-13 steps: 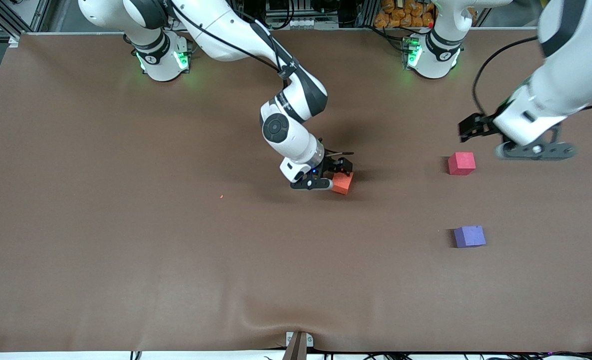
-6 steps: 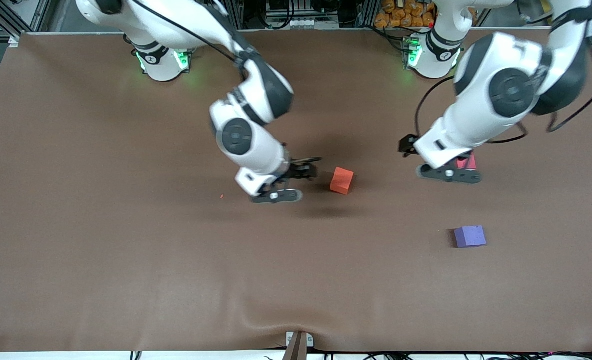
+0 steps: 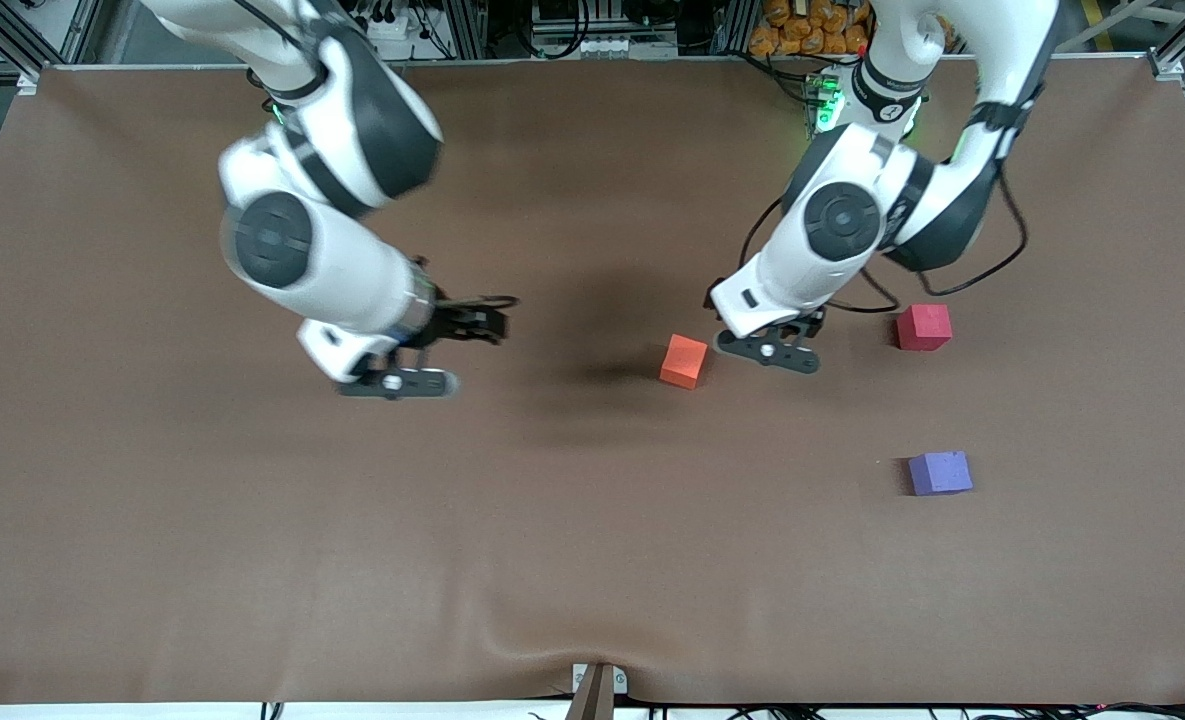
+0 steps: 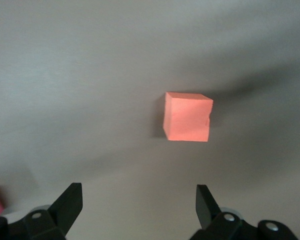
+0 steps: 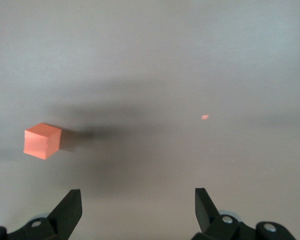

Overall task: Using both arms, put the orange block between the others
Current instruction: 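Set down the orange cube while the left gripper reaches toward it, then grasp the orange cube with the left gripper while the right gripper withdraws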

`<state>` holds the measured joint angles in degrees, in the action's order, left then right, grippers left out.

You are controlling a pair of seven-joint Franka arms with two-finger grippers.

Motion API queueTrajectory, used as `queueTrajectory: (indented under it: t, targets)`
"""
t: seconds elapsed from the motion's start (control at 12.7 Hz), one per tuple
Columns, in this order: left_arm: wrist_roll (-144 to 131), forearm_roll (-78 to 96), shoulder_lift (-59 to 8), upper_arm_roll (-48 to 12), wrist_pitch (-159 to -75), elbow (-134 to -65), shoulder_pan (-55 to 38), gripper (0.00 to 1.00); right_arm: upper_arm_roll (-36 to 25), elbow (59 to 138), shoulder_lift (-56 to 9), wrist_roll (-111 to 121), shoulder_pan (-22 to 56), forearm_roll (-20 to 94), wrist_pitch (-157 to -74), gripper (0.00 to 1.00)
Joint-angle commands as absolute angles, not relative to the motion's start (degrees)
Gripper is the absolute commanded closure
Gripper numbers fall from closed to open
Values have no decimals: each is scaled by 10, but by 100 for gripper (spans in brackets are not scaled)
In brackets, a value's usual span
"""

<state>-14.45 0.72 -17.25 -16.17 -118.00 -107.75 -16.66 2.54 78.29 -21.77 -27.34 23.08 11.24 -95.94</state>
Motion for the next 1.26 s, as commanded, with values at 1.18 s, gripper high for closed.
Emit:
queueTrajectory:
  t: [1.18]
  targets:
    - [-304, -83, -347, -158, -1339, -1047, -235, 1, 59, 809, -16, 27, -58, 11, -757, 0]
